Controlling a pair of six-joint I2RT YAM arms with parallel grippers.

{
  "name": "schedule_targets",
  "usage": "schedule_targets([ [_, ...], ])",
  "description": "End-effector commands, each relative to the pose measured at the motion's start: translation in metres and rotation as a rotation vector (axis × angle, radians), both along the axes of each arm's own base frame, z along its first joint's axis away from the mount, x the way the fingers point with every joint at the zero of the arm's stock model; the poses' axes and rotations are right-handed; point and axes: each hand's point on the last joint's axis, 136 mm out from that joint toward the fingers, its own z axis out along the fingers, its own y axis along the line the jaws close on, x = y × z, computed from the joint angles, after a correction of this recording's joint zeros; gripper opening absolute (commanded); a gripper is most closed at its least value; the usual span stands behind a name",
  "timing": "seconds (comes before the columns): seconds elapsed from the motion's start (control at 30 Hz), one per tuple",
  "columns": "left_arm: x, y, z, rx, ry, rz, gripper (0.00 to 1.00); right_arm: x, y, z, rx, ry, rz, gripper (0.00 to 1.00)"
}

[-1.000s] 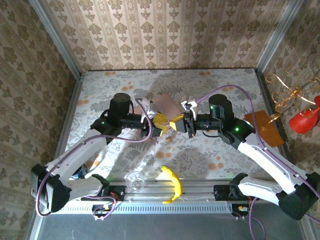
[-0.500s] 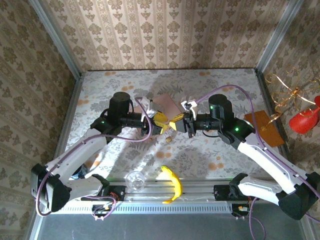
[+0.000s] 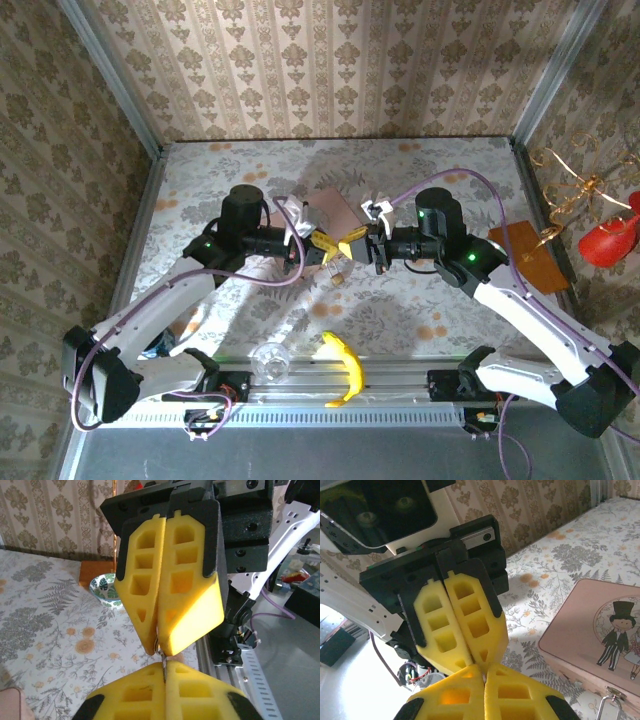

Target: Unlock the padlock with the key

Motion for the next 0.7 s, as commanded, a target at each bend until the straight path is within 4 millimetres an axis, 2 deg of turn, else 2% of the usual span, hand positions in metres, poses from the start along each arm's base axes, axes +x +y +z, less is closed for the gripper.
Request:
schedule_targets([
  [0.0, 0.003, 0.000, 0.014, -0.017, -0.080, 0.016, 0.00, -0.005, 0.003, -0.001, 0.012, 0.010, 0.026, 0.00],
  [0.03, 0.002, 0.000, 0.013, -0.012, -0.100, 0.014, 0.00, -0.004, 0.003, -0.001, 0.011, 0.010, 0.021, 0.00],
  [0.07, 0.000, -0.001, 0.011, -0.006, -0.135, 0.009, 0.00, -0.004, 0.003, -0.001, 0.009, 0.010, 0.017, 0.08],
  [0.13, -0.002, -0.001, 0.007, 0.014, -0.222, 0.017, 0.00, -0.002, 0.002, -0.001, 0.006, 0.008, 0.004, 0.16],
  [0.2, -0.003, -0.001, 0.003, 0.029, -0.320, 0.029, 0.00, -0.001, 0.000, 0.000, 0.005, 0.004, -0.009, 0.34],
  [0.23, -0.003, -0.001, 0.002, 0.031, -0.363, 0.035, 0.00, -0.001, -0.001, 0.000, 0.003, 0.004, -0.019, 0.39],
  [0.4, 0.013, 0.003, -0.010, 0.040, -0.633, 0.140, 0.00, 0.000, -0.008, 0.003, -0.002, -0.002, -0.062, 0.60],
  [0.5, 0.029, 0.007, -0.015, 0.043, -0.771, 0.239, 0.00, 0.007, -0.016, 0.004, -0.004, 0.013, -0.144, 0.67],
  [0.67, 0.042, 0.010, -0.023, 0.092, -1.026, 0.295, 0.00, 0.025, -0.033, 0.006, 0.011, 0.117, -0.321, 0.69],
])
